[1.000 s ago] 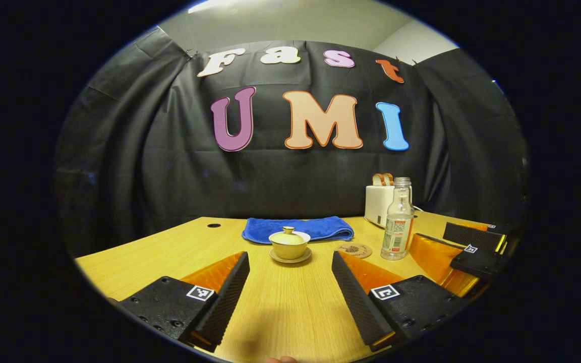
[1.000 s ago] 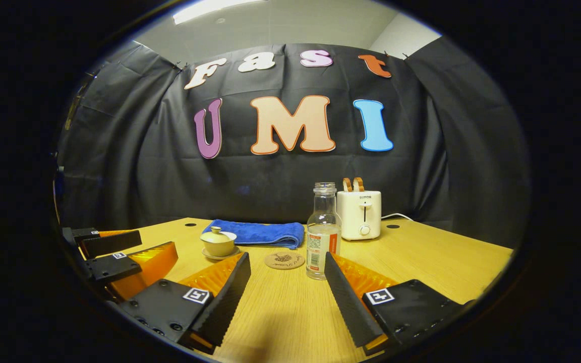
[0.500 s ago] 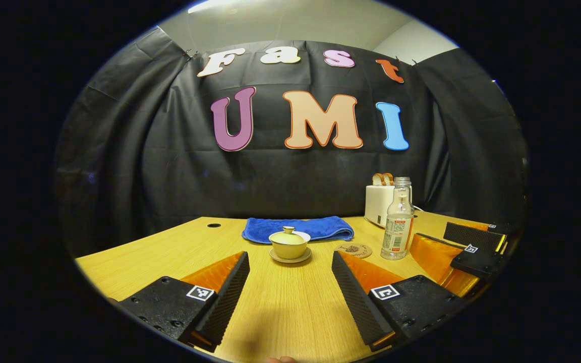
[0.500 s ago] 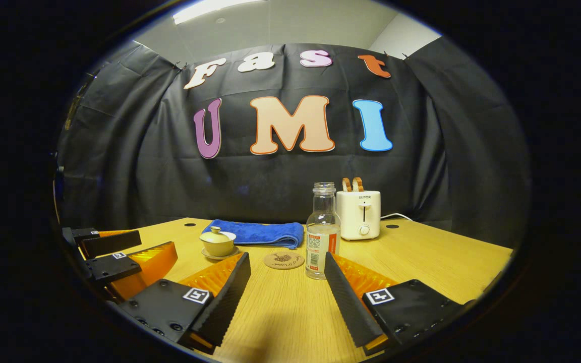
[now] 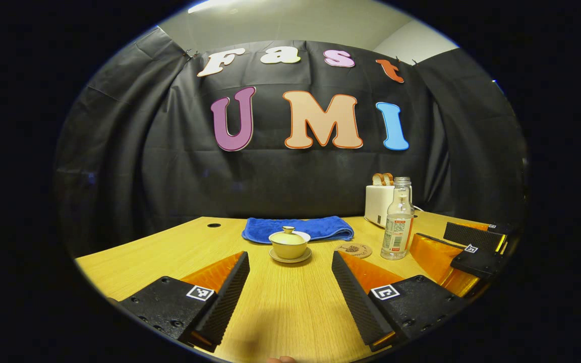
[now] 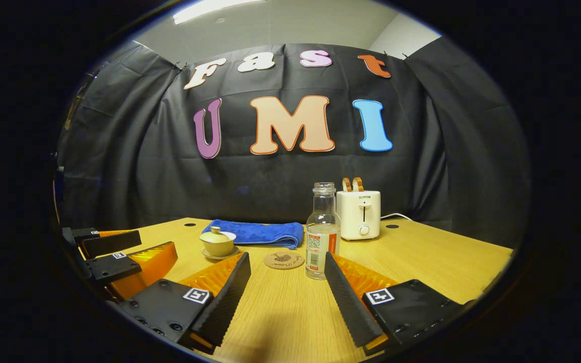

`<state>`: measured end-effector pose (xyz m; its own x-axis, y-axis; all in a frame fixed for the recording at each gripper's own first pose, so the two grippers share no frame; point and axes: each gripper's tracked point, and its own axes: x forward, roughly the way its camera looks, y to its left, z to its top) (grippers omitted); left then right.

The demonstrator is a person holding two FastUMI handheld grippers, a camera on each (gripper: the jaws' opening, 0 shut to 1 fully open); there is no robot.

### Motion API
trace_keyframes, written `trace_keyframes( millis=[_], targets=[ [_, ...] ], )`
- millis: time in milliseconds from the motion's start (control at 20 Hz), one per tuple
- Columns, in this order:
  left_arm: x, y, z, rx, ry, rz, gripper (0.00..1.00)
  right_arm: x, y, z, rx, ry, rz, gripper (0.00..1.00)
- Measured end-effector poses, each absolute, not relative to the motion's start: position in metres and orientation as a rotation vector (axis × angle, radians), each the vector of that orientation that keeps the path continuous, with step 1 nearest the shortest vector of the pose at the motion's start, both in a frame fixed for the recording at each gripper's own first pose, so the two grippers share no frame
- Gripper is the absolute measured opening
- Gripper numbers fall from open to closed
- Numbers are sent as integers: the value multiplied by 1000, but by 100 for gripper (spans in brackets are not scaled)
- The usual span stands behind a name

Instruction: Open the teacup lid with one hand, grasp the water bottle and pour water into the teacup with the other hand; after pouring, place the water bottle on the coaster and then close the teacup lid.

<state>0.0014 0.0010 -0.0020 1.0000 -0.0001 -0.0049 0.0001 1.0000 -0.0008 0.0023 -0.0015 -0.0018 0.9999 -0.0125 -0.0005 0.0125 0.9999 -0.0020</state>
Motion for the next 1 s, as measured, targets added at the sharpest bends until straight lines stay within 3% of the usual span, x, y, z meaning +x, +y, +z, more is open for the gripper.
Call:
trace_keyframes(
  millis=[550,1000],
  targets=[
    [6,6,-3,0,3,30,96,6,-4,-3,-2,3,-8,92],
    [98,9,-6,5,12,-16,96,27,-74,0,-7,0,-113,95]
  ],
)
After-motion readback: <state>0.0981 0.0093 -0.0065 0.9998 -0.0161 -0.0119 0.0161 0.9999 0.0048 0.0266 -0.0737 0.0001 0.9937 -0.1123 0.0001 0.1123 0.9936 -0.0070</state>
